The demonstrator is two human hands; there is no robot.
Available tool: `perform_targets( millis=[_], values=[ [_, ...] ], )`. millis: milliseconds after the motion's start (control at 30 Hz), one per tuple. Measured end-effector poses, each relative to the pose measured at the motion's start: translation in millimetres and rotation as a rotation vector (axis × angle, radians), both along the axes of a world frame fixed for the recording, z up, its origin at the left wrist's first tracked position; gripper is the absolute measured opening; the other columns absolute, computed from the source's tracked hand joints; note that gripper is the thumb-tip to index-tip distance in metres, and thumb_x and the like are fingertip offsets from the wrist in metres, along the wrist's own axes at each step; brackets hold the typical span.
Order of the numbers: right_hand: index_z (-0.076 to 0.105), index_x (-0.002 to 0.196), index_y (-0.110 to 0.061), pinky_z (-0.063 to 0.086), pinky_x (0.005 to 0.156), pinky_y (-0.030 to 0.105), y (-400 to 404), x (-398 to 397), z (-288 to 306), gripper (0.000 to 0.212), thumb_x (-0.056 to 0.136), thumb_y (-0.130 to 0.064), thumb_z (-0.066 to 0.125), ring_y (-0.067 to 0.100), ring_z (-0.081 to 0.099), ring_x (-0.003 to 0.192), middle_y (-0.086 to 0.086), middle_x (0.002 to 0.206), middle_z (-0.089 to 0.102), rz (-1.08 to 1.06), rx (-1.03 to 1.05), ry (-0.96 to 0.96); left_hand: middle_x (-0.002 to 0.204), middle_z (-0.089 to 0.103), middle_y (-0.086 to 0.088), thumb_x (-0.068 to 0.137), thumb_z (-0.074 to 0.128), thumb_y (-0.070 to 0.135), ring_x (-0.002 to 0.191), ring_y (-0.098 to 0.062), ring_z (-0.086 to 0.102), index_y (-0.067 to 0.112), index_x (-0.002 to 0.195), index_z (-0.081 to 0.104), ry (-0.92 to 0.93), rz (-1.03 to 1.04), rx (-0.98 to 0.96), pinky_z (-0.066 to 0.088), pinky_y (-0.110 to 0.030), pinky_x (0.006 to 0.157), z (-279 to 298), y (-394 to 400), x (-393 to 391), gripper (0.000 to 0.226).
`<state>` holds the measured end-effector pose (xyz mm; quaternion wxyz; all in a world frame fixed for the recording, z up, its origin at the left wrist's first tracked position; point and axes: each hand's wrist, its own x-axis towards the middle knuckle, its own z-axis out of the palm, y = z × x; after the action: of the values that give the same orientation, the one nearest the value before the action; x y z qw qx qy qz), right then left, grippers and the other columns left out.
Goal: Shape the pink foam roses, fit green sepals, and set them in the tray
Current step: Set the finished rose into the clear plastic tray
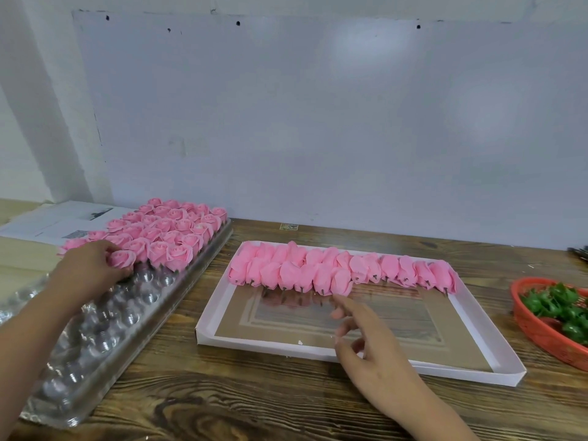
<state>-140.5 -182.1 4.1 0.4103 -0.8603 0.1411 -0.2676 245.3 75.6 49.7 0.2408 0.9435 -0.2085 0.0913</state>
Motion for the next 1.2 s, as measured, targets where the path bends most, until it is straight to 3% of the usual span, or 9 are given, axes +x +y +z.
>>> perform_targets(
  millis=[200, 567, 733, 867, 1000, 1100, 1200],
  values=[
    [0.042, 0.139, -0.044, 0.044, 0.07, 0.011, -0.5, 0.6, -1.0, 0.062, 0.087, -0.011, 0.053, 0.013, 0.056, 0.102, -0.022, 0.114, 0.051, -0.003, 0.002, -0.003, 0.082, 0.071, -0.013, 0.08, 0.083, 0.022, 0.065, -0.027, 0.065, 0.005, 0.104, 0.07, -0.01, -0.005, 0.027, 0.057, -0.04, 0.068, -5.9, -1.7, 1.3, 0.032],
    [0.042, 0.137, -0.044, 0.044, 0.069, 0.01, 0.3, 0.0, 0.5, 0.061, 0.083, -0.017, 0.05, 0.011, 0.057, 0.102, -0.023, 0.114, 0.051, -0.008, 0.002, -0.016, 0.073, 0.066, -0.01, 0.079, 0.083, 0.021, 0.067, -0.027, 0.062, 0.011, 0.086, 0.066, -0.028, 0.013, 0.043, 0.055, -0.04, 0.069, -7.4, -3.5, 2.7, 0.02],
    [0.043, 0.134, -0.046, 0.044, 0.071, 0.01, 0.2, -0.5, 2.4, 0.058, 0.085, -0.016, 0.052, 0.01, 0.056, 0.103, -0.023, 0.116, 0.051, -0.018, -0.011, -0.012, 0.081, 0.069, -0.009, 0.083, 0.076, 0.018, 0.068, -0.026, 0.064, 0.01, 0.106, 0.065, 0.045, 0.013, 0.042, 0.058, -0.04, 0.07, -10.1, -1.6, -6.8, 0.027],
    [0.044, 0.134, -0.042, 0.044, 0.07, 0.01, -0.4, -0.7, 3.2, 0.057, 0.088, -0.011, 0.055, 0.008, 0.056, 0.102, -0.024, 0.116, 0.052, -0.037, -0.013, -0.018, 0.098, 0.071, -0.013, 0.074, 0.081, 0.011, 0.077, -0.03, 0.066, 0.01, 0.127, 0.061, 0.074, 0.043, -0.018, 0.058, -0.044, 0.075, -8.1, 2.2, -18.0, 0.057],
    [0.046, 0.133, -0.039, 0.044, 0.069, 0.01, -0.4, -1.7, 5.7, 0.054, 0.09, -0.008, 0.055, 0.007, 0.056, 0.101, -0.023, 0.114, 0.052, -0.048, -0.023, -0.032, 0.108, 0.069, -0.021, 0.073, 0.086, 0.018, 0.078, -0.034, 0.067, 0.006, 0.141, 0.05, 0.132, 0.111, 0.027, 0.059, -0.045, 0.073, 6.4, 10.1, -28.9, 0.078],
    [0.054, 0.124, -0.038, 0.044, 0.069, 0.011, -2.7, -1.6, 7.3, 0.049, 0.088, -0.005, 0.057, 0.007, 0.057, 0.099, -0.023, 0.11, 0.056, -0.099, -0.048, -0.037, 0.102, 0.073, -0.012, 0.083, 0.079, 0.029, 0.073, -0.027, 0.066, 0.011, 0.129, 0.06, 0.016, 0.109, 0.019, 0.057, -0.042, 0.073, 21.9, 4.3, -52.2, 0.053],
    [0.063, 0.108, -0.035, 0.042, 0.071, 0.009, -8.0, -1.2, 6.5, 0.038, 0.086, -0.003, 0.058, 0.0, 0.056, 0.095, -0.019, 0.103, 0.063, -0.201, -0.069, -0.007, 0.084, 0.067, 0.014, 0.09, 0.07, 0.033, 0.066, -0.008, 0.064, 0.026, 0.107, 0.068, -0.074, -0.125, -0.08, 0.054, -0.029, 0.061, 30.1, -24.6, -105.1, 0.019]
  ],
)
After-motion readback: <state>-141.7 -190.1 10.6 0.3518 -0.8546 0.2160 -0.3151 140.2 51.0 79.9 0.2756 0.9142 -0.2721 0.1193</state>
